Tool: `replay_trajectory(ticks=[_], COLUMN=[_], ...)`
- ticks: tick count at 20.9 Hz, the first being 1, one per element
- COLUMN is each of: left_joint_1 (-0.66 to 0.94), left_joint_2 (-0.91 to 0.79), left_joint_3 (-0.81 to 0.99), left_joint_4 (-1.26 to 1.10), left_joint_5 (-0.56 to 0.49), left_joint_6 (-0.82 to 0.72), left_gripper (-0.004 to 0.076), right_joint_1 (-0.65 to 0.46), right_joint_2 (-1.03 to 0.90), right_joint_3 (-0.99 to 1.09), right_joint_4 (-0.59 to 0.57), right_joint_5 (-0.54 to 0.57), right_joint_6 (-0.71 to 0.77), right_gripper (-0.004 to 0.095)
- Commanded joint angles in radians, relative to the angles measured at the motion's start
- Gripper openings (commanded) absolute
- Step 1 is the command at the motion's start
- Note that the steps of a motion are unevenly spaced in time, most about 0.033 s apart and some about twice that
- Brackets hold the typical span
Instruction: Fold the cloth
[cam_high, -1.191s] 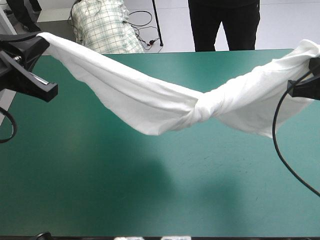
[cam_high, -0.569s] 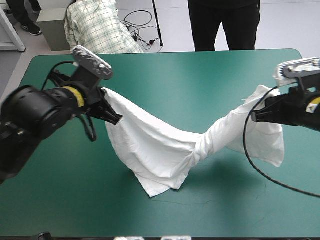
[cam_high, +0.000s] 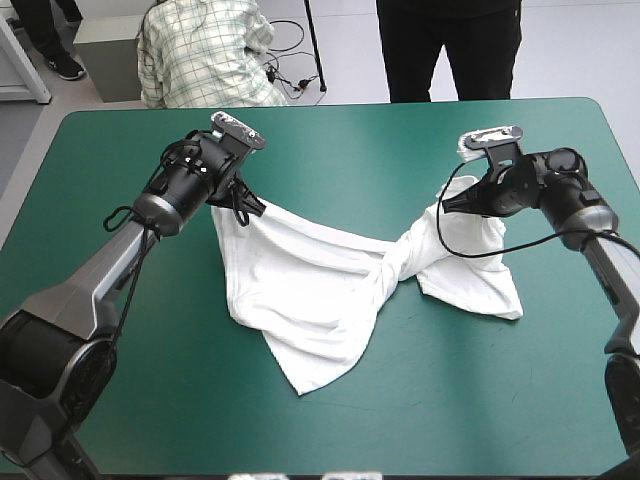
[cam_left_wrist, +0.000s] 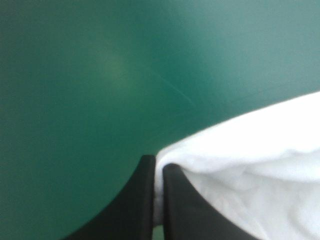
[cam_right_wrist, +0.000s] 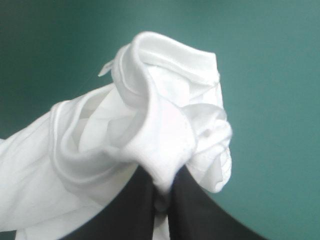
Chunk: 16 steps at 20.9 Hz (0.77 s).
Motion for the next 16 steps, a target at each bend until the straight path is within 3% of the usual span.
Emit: replay_trajectory(ticks=[1,4,5,6,7,9,12,16], left_joint_1=[0.005,0.005,0.007,0.013,0.026,0.043,0.043,0.006], left_joint_2=[-0.034,-0.019,-0.017,-0.017,-0.027,-0.090,-0.280,-0.430], left_joint_3=[-0.037,-0.046,-0.054,-0.060,-0.079,-0.081,-0.077,-0.035], left_joint_4=[0.024,0.024,0.024,0.024,0.018,0.018,-0.127,-0.267], left_joint_5=[-0.063,-0.053,-0.018,0.007,0.068,0.145,0.167,0.158], left_joint_6=[-0.019,0.023,0.073,0.081,0.076,0.076,0.151,0.217], left_gripper=[-0.0007,0.0120,0.0230,0.0280,0.0391,0.0515,0.0517,0.0511], right_joint_1=[-0.007,-0.007,-0.008,-0.008,-0.008,-0.008,-0.008,-0.008], right_joint_2=[0.003,0.016,0.009,0.006,-0.010,-0.059,-0.167,-0.260], right_joint_3=[-0.029,-0.067,-0.111,-0.135,-0.183,-0.236,-0.239,-0.214], right_joint_4=[-0.009,-0.009,-0.038,-0.062,-0.099,-0.142,-0.153,-0.165], right_joint_5=[-0.049,-0.035,-0.001,0.024,0.077,0.161,0.253,0.284], right_joint_6=[-0.004,-0.006,0.011,0.021,0.049,0.051,0.051,0.055], right_gripper=[0.0055,0.0444,0.0626,0.0685,0.0733,0.0714,0.0700,0.0700])
